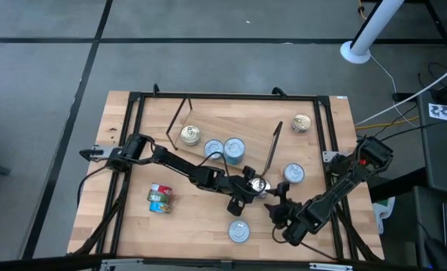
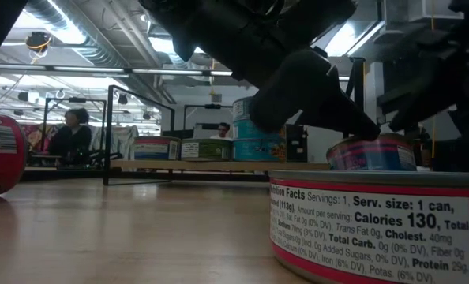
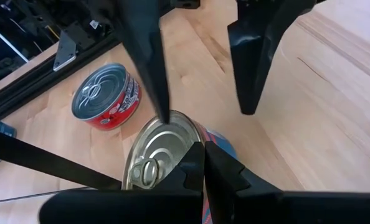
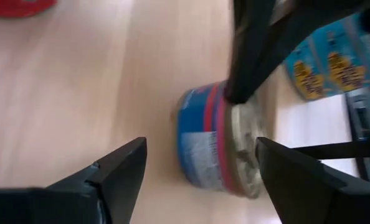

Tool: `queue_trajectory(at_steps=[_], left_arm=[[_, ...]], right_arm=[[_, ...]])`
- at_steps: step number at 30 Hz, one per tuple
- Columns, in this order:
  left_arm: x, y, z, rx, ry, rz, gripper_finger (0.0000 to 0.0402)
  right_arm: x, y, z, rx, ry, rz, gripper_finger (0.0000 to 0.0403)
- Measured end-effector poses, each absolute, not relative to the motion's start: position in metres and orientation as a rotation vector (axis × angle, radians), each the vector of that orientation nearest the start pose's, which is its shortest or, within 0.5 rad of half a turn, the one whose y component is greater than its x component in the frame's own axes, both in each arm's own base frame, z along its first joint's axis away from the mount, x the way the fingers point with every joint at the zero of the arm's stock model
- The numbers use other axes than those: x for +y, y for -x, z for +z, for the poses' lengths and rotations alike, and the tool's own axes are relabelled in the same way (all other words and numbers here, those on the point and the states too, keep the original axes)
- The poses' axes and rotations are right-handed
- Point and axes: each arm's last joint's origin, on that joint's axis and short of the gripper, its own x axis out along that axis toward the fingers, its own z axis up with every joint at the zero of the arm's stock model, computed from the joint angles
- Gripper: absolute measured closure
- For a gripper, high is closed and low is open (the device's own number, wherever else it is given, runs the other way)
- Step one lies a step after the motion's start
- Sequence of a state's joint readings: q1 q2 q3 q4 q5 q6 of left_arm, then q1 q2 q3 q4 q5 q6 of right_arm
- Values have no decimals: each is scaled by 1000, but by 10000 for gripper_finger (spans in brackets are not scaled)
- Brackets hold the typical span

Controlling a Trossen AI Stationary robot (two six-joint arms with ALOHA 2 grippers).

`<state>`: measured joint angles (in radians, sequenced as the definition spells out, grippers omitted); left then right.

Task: Stack canned seafood by type on shelf
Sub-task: Stack the blue-pink tuna can on top of the blue-pink tuna can on the shelf

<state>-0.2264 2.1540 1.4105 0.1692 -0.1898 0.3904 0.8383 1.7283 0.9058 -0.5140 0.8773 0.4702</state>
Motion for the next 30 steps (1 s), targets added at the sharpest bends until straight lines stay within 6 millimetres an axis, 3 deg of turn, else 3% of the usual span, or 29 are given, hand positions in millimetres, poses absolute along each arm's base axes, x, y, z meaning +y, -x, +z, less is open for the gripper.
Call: queue_trajectory(at_steps=[17, 30], left_arm=[[-99, -456, 150, 551, -478, -138, 401], [-99, -456, 150, 552, -479, -138, 401]], right_arm=[[201, -212, 142, 818, 642, -221, 104], [202, -213, 112, 875, 744, -245, 104]])
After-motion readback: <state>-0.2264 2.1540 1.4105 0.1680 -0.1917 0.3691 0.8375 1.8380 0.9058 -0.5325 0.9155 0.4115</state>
